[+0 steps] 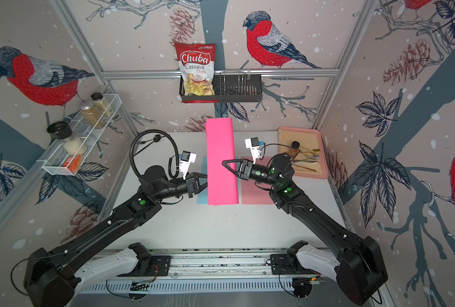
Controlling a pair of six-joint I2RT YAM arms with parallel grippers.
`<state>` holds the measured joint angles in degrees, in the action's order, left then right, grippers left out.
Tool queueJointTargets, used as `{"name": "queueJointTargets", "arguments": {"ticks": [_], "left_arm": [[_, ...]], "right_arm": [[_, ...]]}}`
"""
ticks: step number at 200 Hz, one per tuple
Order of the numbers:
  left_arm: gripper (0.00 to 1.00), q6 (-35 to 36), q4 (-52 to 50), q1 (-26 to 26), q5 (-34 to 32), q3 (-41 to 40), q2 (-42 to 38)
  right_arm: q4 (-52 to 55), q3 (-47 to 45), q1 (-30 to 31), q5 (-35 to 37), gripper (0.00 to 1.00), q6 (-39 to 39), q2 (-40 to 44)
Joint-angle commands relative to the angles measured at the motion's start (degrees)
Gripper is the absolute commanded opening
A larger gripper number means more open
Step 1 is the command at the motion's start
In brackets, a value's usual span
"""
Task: Fold the rectangular paper in half along the long edge
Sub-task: Fold the paper.
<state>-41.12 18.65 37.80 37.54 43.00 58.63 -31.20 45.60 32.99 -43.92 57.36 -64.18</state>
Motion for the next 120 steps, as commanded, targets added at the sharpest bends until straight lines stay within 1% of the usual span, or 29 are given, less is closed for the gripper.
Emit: {"name": "queueJointTargets", "arguments": {"ticks": [1, 52, 78, 120], "left_arm": [[0.00, 0.52, 0.48, 0.08, 0.86, 0.22, -0.12], [0.00, 0.65, 0.19, 0.08, 0.61, 0.39, -0.10], [0.00, 1.16, -0.70, 0.08, 0.19, 0.63, -0.36], [0.00, 1.21, -0.99, 0.08, 0.08, 0.90, -0.58]], "right_arm": [[-2.81, -0.08, -0.04, -1.07, 0.36, 0.78, -0.18], [-3.60, -0.13, -0.12, -3.11, 0.36, 1.17, -0.57], [-2.33, -0.08, -0.29, -4.34, 0.36, 0.45, -0.43], [-1.41, -0.24, -0.82, -4.59, 0.34, 0.00, 0.84]]}}
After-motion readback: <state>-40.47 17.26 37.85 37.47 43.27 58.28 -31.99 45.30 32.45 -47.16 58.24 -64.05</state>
